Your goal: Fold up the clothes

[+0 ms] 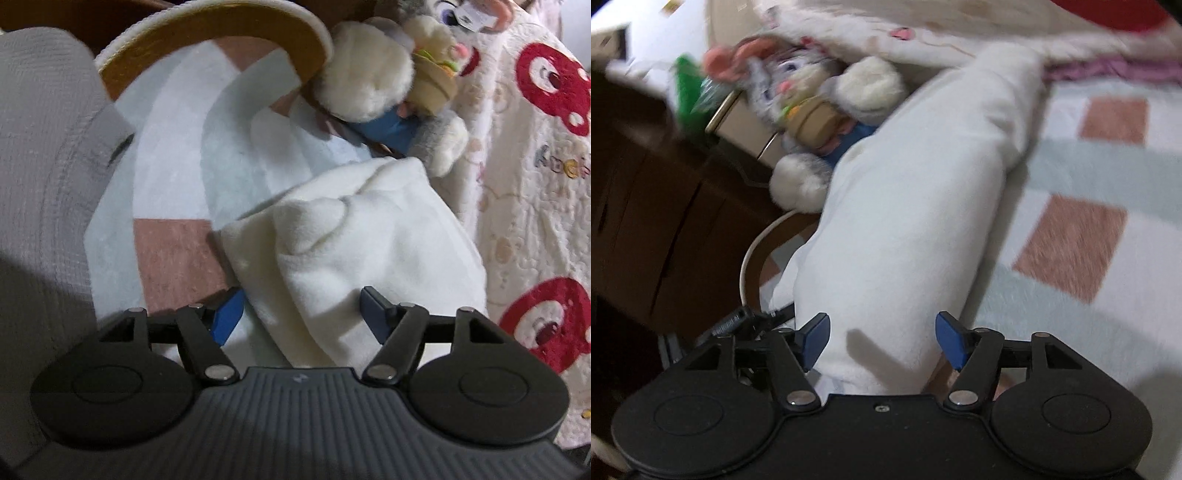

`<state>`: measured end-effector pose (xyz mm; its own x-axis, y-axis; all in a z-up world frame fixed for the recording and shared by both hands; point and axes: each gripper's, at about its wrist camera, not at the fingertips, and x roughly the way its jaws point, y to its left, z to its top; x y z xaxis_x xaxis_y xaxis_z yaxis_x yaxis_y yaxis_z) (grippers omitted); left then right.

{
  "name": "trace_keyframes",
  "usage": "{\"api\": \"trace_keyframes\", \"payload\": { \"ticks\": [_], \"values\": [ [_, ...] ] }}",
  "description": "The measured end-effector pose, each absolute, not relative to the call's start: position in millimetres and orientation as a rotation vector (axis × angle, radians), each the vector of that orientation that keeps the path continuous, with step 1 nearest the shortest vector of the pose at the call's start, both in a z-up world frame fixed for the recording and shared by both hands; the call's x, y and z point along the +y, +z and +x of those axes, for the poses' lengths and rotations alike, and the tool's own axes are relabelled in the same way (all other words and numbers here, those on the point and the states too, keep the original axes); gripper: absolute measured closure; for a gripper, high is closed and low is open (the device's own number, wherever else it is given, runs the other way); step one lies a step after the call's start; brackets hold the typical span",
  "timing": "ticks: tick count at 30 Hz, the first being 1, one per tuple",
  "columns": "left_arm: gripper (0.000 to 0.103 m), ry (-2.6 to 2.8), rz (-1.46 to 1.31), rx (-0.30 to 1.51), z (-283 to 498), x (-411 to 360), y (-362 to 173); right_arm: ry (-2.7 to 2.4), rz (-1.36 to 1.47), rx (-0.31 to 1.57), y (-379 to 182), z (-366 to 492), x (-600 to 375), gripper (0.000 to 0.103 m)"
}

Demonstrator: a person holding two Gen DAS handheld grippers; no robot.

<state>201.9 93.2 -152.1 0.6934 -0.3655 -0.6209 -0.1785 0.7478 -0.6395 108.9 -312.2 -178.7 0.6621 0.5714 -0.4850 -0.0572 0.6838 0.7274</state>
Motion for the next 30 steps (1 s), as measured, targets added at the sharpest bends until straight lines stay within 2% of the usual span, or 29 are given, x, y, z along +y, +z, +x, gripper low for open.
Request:
{"api": "trace_keyframes", "payload": {
  "ticks": [5, 9, 11, 12, 13, 14, 15, 17, 21, 25, 30],
  "values": [
    [0.034, -0.100, -0.711, 0.790, 200.3, 93.7, -153.7, 0.372, 0.813, 0.784, -194.8, 118.8, -305.7, 0.030],
    [0.034, -0.106, -0.736, 0.783, 200.4, 95.6, -155.7, 0.353, 0.869, 0.791, -207.6, 126.7, -300.5, 0.015],
    [0.036, -0.129, -0.796, 0.779, 203.9, 100.1, -159.3, 0.354, 0.899, 0.783, -210.4, 128.2, -298.3, 0.019],
    [0.038, -0.157, -0.844, 0.782, 208.0, 103.8, -162.6, 0.369, 0.915, 0.764, -207.1, 125.8, -297.7, 0.035],
    [0.051, -0.182, -0.887, 0.785, 211.4, 107.5, -165.1, 0.384, 0.931, 0.744, -203.8, 123.3, -297.1, 0.046],
    [0.061, -0.200, -0.905, 0.781, 212.7, 110.7, -164.4, 0.399, 0.947, 0.724, -200.6, 120.9, -296.5, 0.048],
    [0.063, -0.212, -0.896, 0.764, 212.7, 112.4, -160.2, 0.413, 0.963, 0.704, -197.3, 118.4, -295.9, 0.051],
    [0.067, -0.229, -0.871, 0.731, 212.6, 115.2, -151.7, 0.436, 0.992, 0.709, -191.4, 113.9, -291.8, 0.053],
    [0.067, -0.163, -0.689, 0.706, 211.9, 108.4, -138.6, 0.456, 0.923, 0.822, -194.0, 117.4, -272.5, 0.053],
    [0.064, -0.114, -0.650, 0.723, 211.2, 102.1, -145.4, 0.426, 0.756, 0.865, -199.0, 114.5, -256.8, 0.048],
    [0.058, -0.082, -0.607, 0.729, 211.0, 102.4, -142.6, 0.454, 0.679, 0.871, -196.2, 105.1, -246.4, 0.051]
  ]
}}
